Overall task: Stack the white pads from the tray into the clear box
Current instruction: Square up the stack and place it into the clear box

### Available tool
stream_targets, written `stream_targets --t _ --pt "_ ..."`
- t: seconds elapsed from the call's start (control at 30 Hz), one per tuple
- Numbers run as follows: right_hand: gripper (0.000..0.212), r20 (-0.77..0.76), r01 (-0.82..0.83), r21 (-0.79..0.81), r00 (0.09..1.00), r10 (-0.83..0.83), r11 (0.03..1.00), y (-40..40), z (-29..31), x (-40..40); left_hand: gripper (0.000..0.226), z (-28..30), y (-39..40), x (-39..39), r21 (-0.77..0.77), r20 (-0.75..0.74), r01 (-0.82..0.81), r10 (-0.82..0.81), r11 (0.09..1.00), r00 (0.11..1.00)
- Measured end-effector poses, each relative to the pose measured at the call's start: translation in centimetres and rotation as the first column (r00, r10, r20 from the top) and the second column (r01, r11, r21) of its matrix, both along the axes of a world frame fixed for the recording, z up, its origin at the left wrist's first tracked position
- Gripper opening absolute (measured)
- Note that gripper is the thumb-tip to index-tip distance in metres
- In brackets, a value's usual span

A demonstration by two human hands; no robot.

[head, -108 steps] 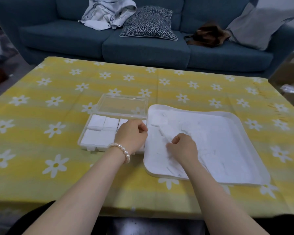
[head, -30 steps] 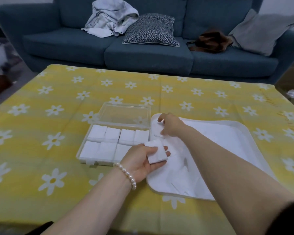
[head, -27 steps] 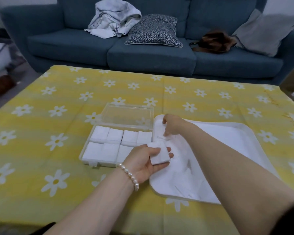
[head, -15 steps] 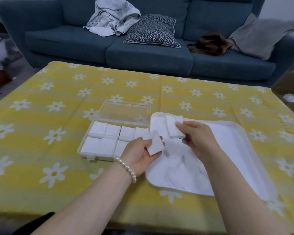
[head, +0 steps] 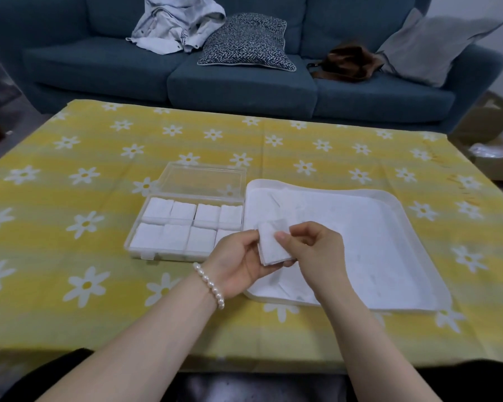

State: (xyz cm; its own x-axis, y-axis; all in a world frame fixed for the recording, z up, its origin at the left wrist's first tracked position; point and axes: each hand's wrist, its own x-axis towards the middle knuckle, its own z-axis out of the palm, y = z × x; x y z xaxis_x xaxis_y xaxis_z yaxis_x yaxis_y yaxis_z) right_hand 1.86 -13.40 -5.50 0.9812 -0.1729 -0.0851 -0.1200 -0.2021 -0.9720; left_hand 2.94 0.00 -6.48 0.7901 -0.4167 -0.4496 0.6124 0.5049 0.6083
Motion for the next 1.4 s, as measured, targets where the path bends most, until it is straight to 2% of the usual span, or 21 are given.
stream_targets --t 0.13,0.23,0.27,0.4,0.53,0.63,0.7,0.83,0.97,1.13,1.3,1.4 --pt "0.017 0.035 0.021 -0.098 0.999 -0.017 0.995 0.5 -0.6 -0.1 0.050 0.2 0.1 -0.1 -0.048 -0.004 -0.010 0.010 0.999 1.000" --pt "0.018 0.074 0.061 -0.222 0.996 -0.045 0.973 1.0 -1.3 -0.2 0.030 -0.2 0.0 -0.3 0.044 0.055 -0.005 0.003 0.999 0.998" --pt "0.020 0.076 0.073 -0.227 0.995 -0.057 0.971 1.0 -1.4 -0.3 0.030 -0.5 0.0 -0.3 0.072 0.062 -0.012 0.008 0.997 0.998" --pt "0.021 -0.053 0.067 -0.077 0.996 -0.071 0.995 0.4 -1.8 -0.4 0.030 -1.1 0.3 -0.8 0.101 0.037 -0.022 0.019 0.995 0.999" --pt "0.020 -0.168 -0.013 0.054 0.986 0.021 0.998 0.5 -2.4 -0.5 0.027 -1.4 1.4 -0.9 0.112 0.043 -0.049 0.044 0.993 0.998" --pt "0.019 -0.183 -0.068 0.107 0.979 0.087 0.992 1.1 -2.6 -0.3 0.021 -1.2 2.2 -1.0 0.240 0.078 -0.078 0.061 0.968 0.995" --pt "0.019 -0.190 -0.070 0.158 0.977 0.100 0.985 1.8 -2.8 0.0 0.019 -1.0 3.0 -1.1 0.353 0.129 -0.140 0.100 0.925 0.987" --pt "0.016 -0.192 -0.023 0.181 0.980 0.058 0.983 3.6 -2.3 0.8 0.029 -0.8 5.1 -0.7 0.465 0.188 -0.305 0.244 0.831 0.951" --pt "0.019 -0.201 -0.033 0.142 0.978 0.062 0.989 6.2 -1.0 2.5 0.030 -0.6 7.7 0.9 0.507 0.246 -0.434 0.358 0.744 0.901" --pt "0.034 -0.147 -0.084 0.151 0.983 0.107 0.985 10.7 -0.2 5.9 0.024 0.1 10.9 3.2 0.547 0.315 -0.543 0.444 0.638 0.839" --pt "0.030 -0.246 -0.113 0.183 0.956 0.157 0.977 14.8 -0.8 9.8 0.017 -0.2 14.9 5.0 0.748 0.463 -0.559 0.321 0.359 0.826" --pt "0.028 -0.322 -0.111 0.113 0.936 0.142 0.987 15.9 -1.9 11.2 0.025 -0.9 15.4 5.4 0.804 0.488 -0.532 0.217 0.266 0.846"
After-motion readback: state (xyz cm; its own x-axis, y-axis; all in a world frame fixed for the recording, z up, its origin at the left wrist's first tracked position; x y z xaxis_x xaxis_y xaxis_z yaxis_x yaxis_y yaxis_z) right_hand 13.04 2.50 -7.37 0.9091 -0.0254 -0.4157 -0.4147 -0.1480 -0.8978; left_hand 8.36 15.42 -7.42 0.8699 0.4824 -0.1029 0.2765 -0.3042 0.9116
